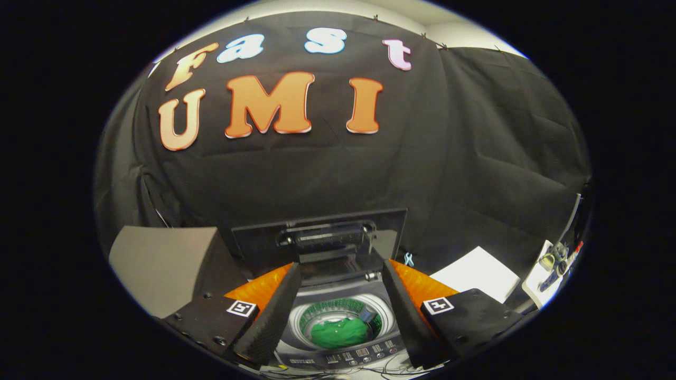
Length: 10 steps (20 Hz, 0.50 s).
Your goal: Put the clothes into the washing machine and then close the washing machine lid.
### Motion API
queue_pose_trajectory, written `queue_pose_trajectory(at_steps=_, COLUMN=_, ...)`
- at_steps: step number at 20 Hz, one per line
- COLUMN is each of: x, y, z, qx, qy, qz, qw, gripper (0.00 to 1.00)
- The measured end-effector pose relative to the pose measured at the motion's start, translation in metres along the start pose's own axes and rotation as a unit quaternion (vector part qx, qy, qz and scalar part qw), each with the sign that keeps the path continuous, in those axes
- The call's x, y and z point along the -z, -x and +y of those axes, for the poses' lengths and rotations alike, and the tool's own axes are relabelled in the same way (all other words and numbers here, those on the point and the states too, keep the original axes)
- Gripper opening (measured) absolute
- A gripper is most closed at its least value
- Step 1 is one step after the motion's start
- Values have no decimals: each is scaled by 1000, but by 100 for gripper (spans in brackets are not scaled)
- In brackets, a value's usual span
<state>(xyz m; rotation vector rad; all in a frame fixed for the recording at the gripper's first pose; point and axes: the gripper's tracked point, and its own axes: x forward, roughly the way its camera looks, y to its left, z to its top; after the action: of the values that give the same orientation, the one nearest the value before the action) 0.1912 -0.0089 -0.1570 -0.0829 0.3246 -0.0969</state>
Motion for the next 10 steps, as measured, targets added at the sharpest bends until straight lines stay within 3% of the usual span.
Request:
queue_pose_trajectory(at_steps=7, x=-79, y=-46, z=15, qx=-9, qy=37, qz=-50, qw=998, gripper=99)
queue_pose_trajectory(at_steps=10, x=-81, y=-83, z=24, qx=-21, qy=34, qz=-27, qw=999, gripper=99)
